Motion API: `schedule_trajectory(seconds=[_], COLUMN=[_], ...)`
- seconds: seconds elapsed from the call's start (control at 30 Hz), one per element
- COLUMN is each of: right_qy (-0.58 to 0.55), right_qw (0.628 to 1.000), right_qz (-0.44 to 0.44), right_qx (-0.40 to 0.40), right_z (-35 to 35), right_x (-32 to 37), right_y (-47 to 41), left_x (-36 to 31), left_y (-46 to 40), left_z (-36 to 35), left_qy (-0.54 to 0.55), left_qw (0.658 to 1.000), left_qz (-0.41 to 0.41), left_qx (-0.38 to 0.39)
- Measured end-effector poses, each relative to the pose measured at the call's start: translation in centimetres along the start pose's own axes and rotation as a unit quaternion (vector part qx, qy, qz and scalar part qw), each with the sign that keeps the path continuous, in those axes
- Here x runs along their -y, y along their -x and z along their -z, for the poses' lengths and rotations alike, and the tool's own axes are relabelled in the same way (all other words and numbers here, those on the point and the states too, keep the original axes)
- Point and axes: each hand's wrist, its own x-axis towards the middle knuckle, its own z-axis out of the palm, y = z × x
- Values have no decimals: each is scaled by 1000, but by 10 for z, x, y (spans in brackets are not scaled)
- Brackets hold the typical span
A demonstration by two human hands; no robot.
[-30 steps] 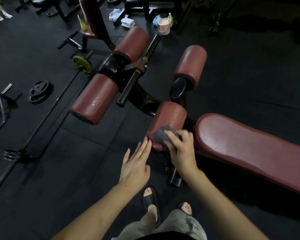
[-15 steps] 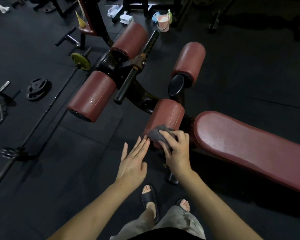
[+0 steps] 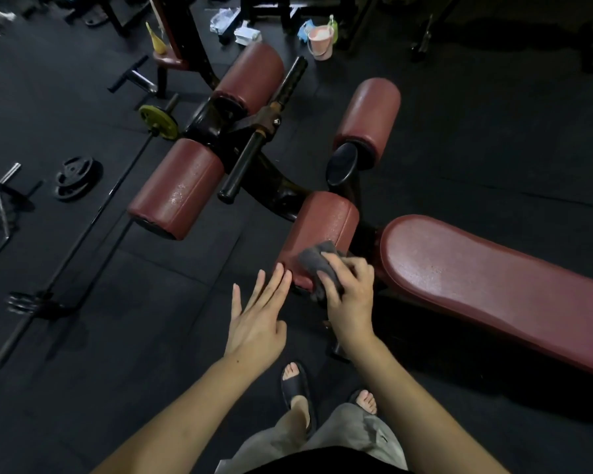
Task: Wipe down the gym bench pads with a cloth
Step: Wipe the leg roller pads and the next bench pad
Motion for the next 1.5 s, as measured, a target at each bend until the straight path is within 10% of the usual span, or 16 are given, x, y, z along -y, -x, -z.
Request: schedule_trajectory(seconds=[0.3, 0.6, 0.9, 1.5], right_qy=[30, 14, 34, 71], right_qw=[999, 999, 999, 996], right_qz=[-42, 41, -2, -35], right_qx=[-18, 24, -41, 47], right_z=[0, 4, -2, 13], right_x=[-21, 2, -13, 45], right_y=[-134, -4, -136, 15], left_x=[10, 12, 12, 46], left_y=[0, -2, -2, -6], left_z=[6, 9, 11, 31], left_qy=[22, 48, 40, 106], left_qw=[1000, 998, 998, 984], left_qz=[-9, -16, -18, -97], left_qx=[19, 42, 51, 104])
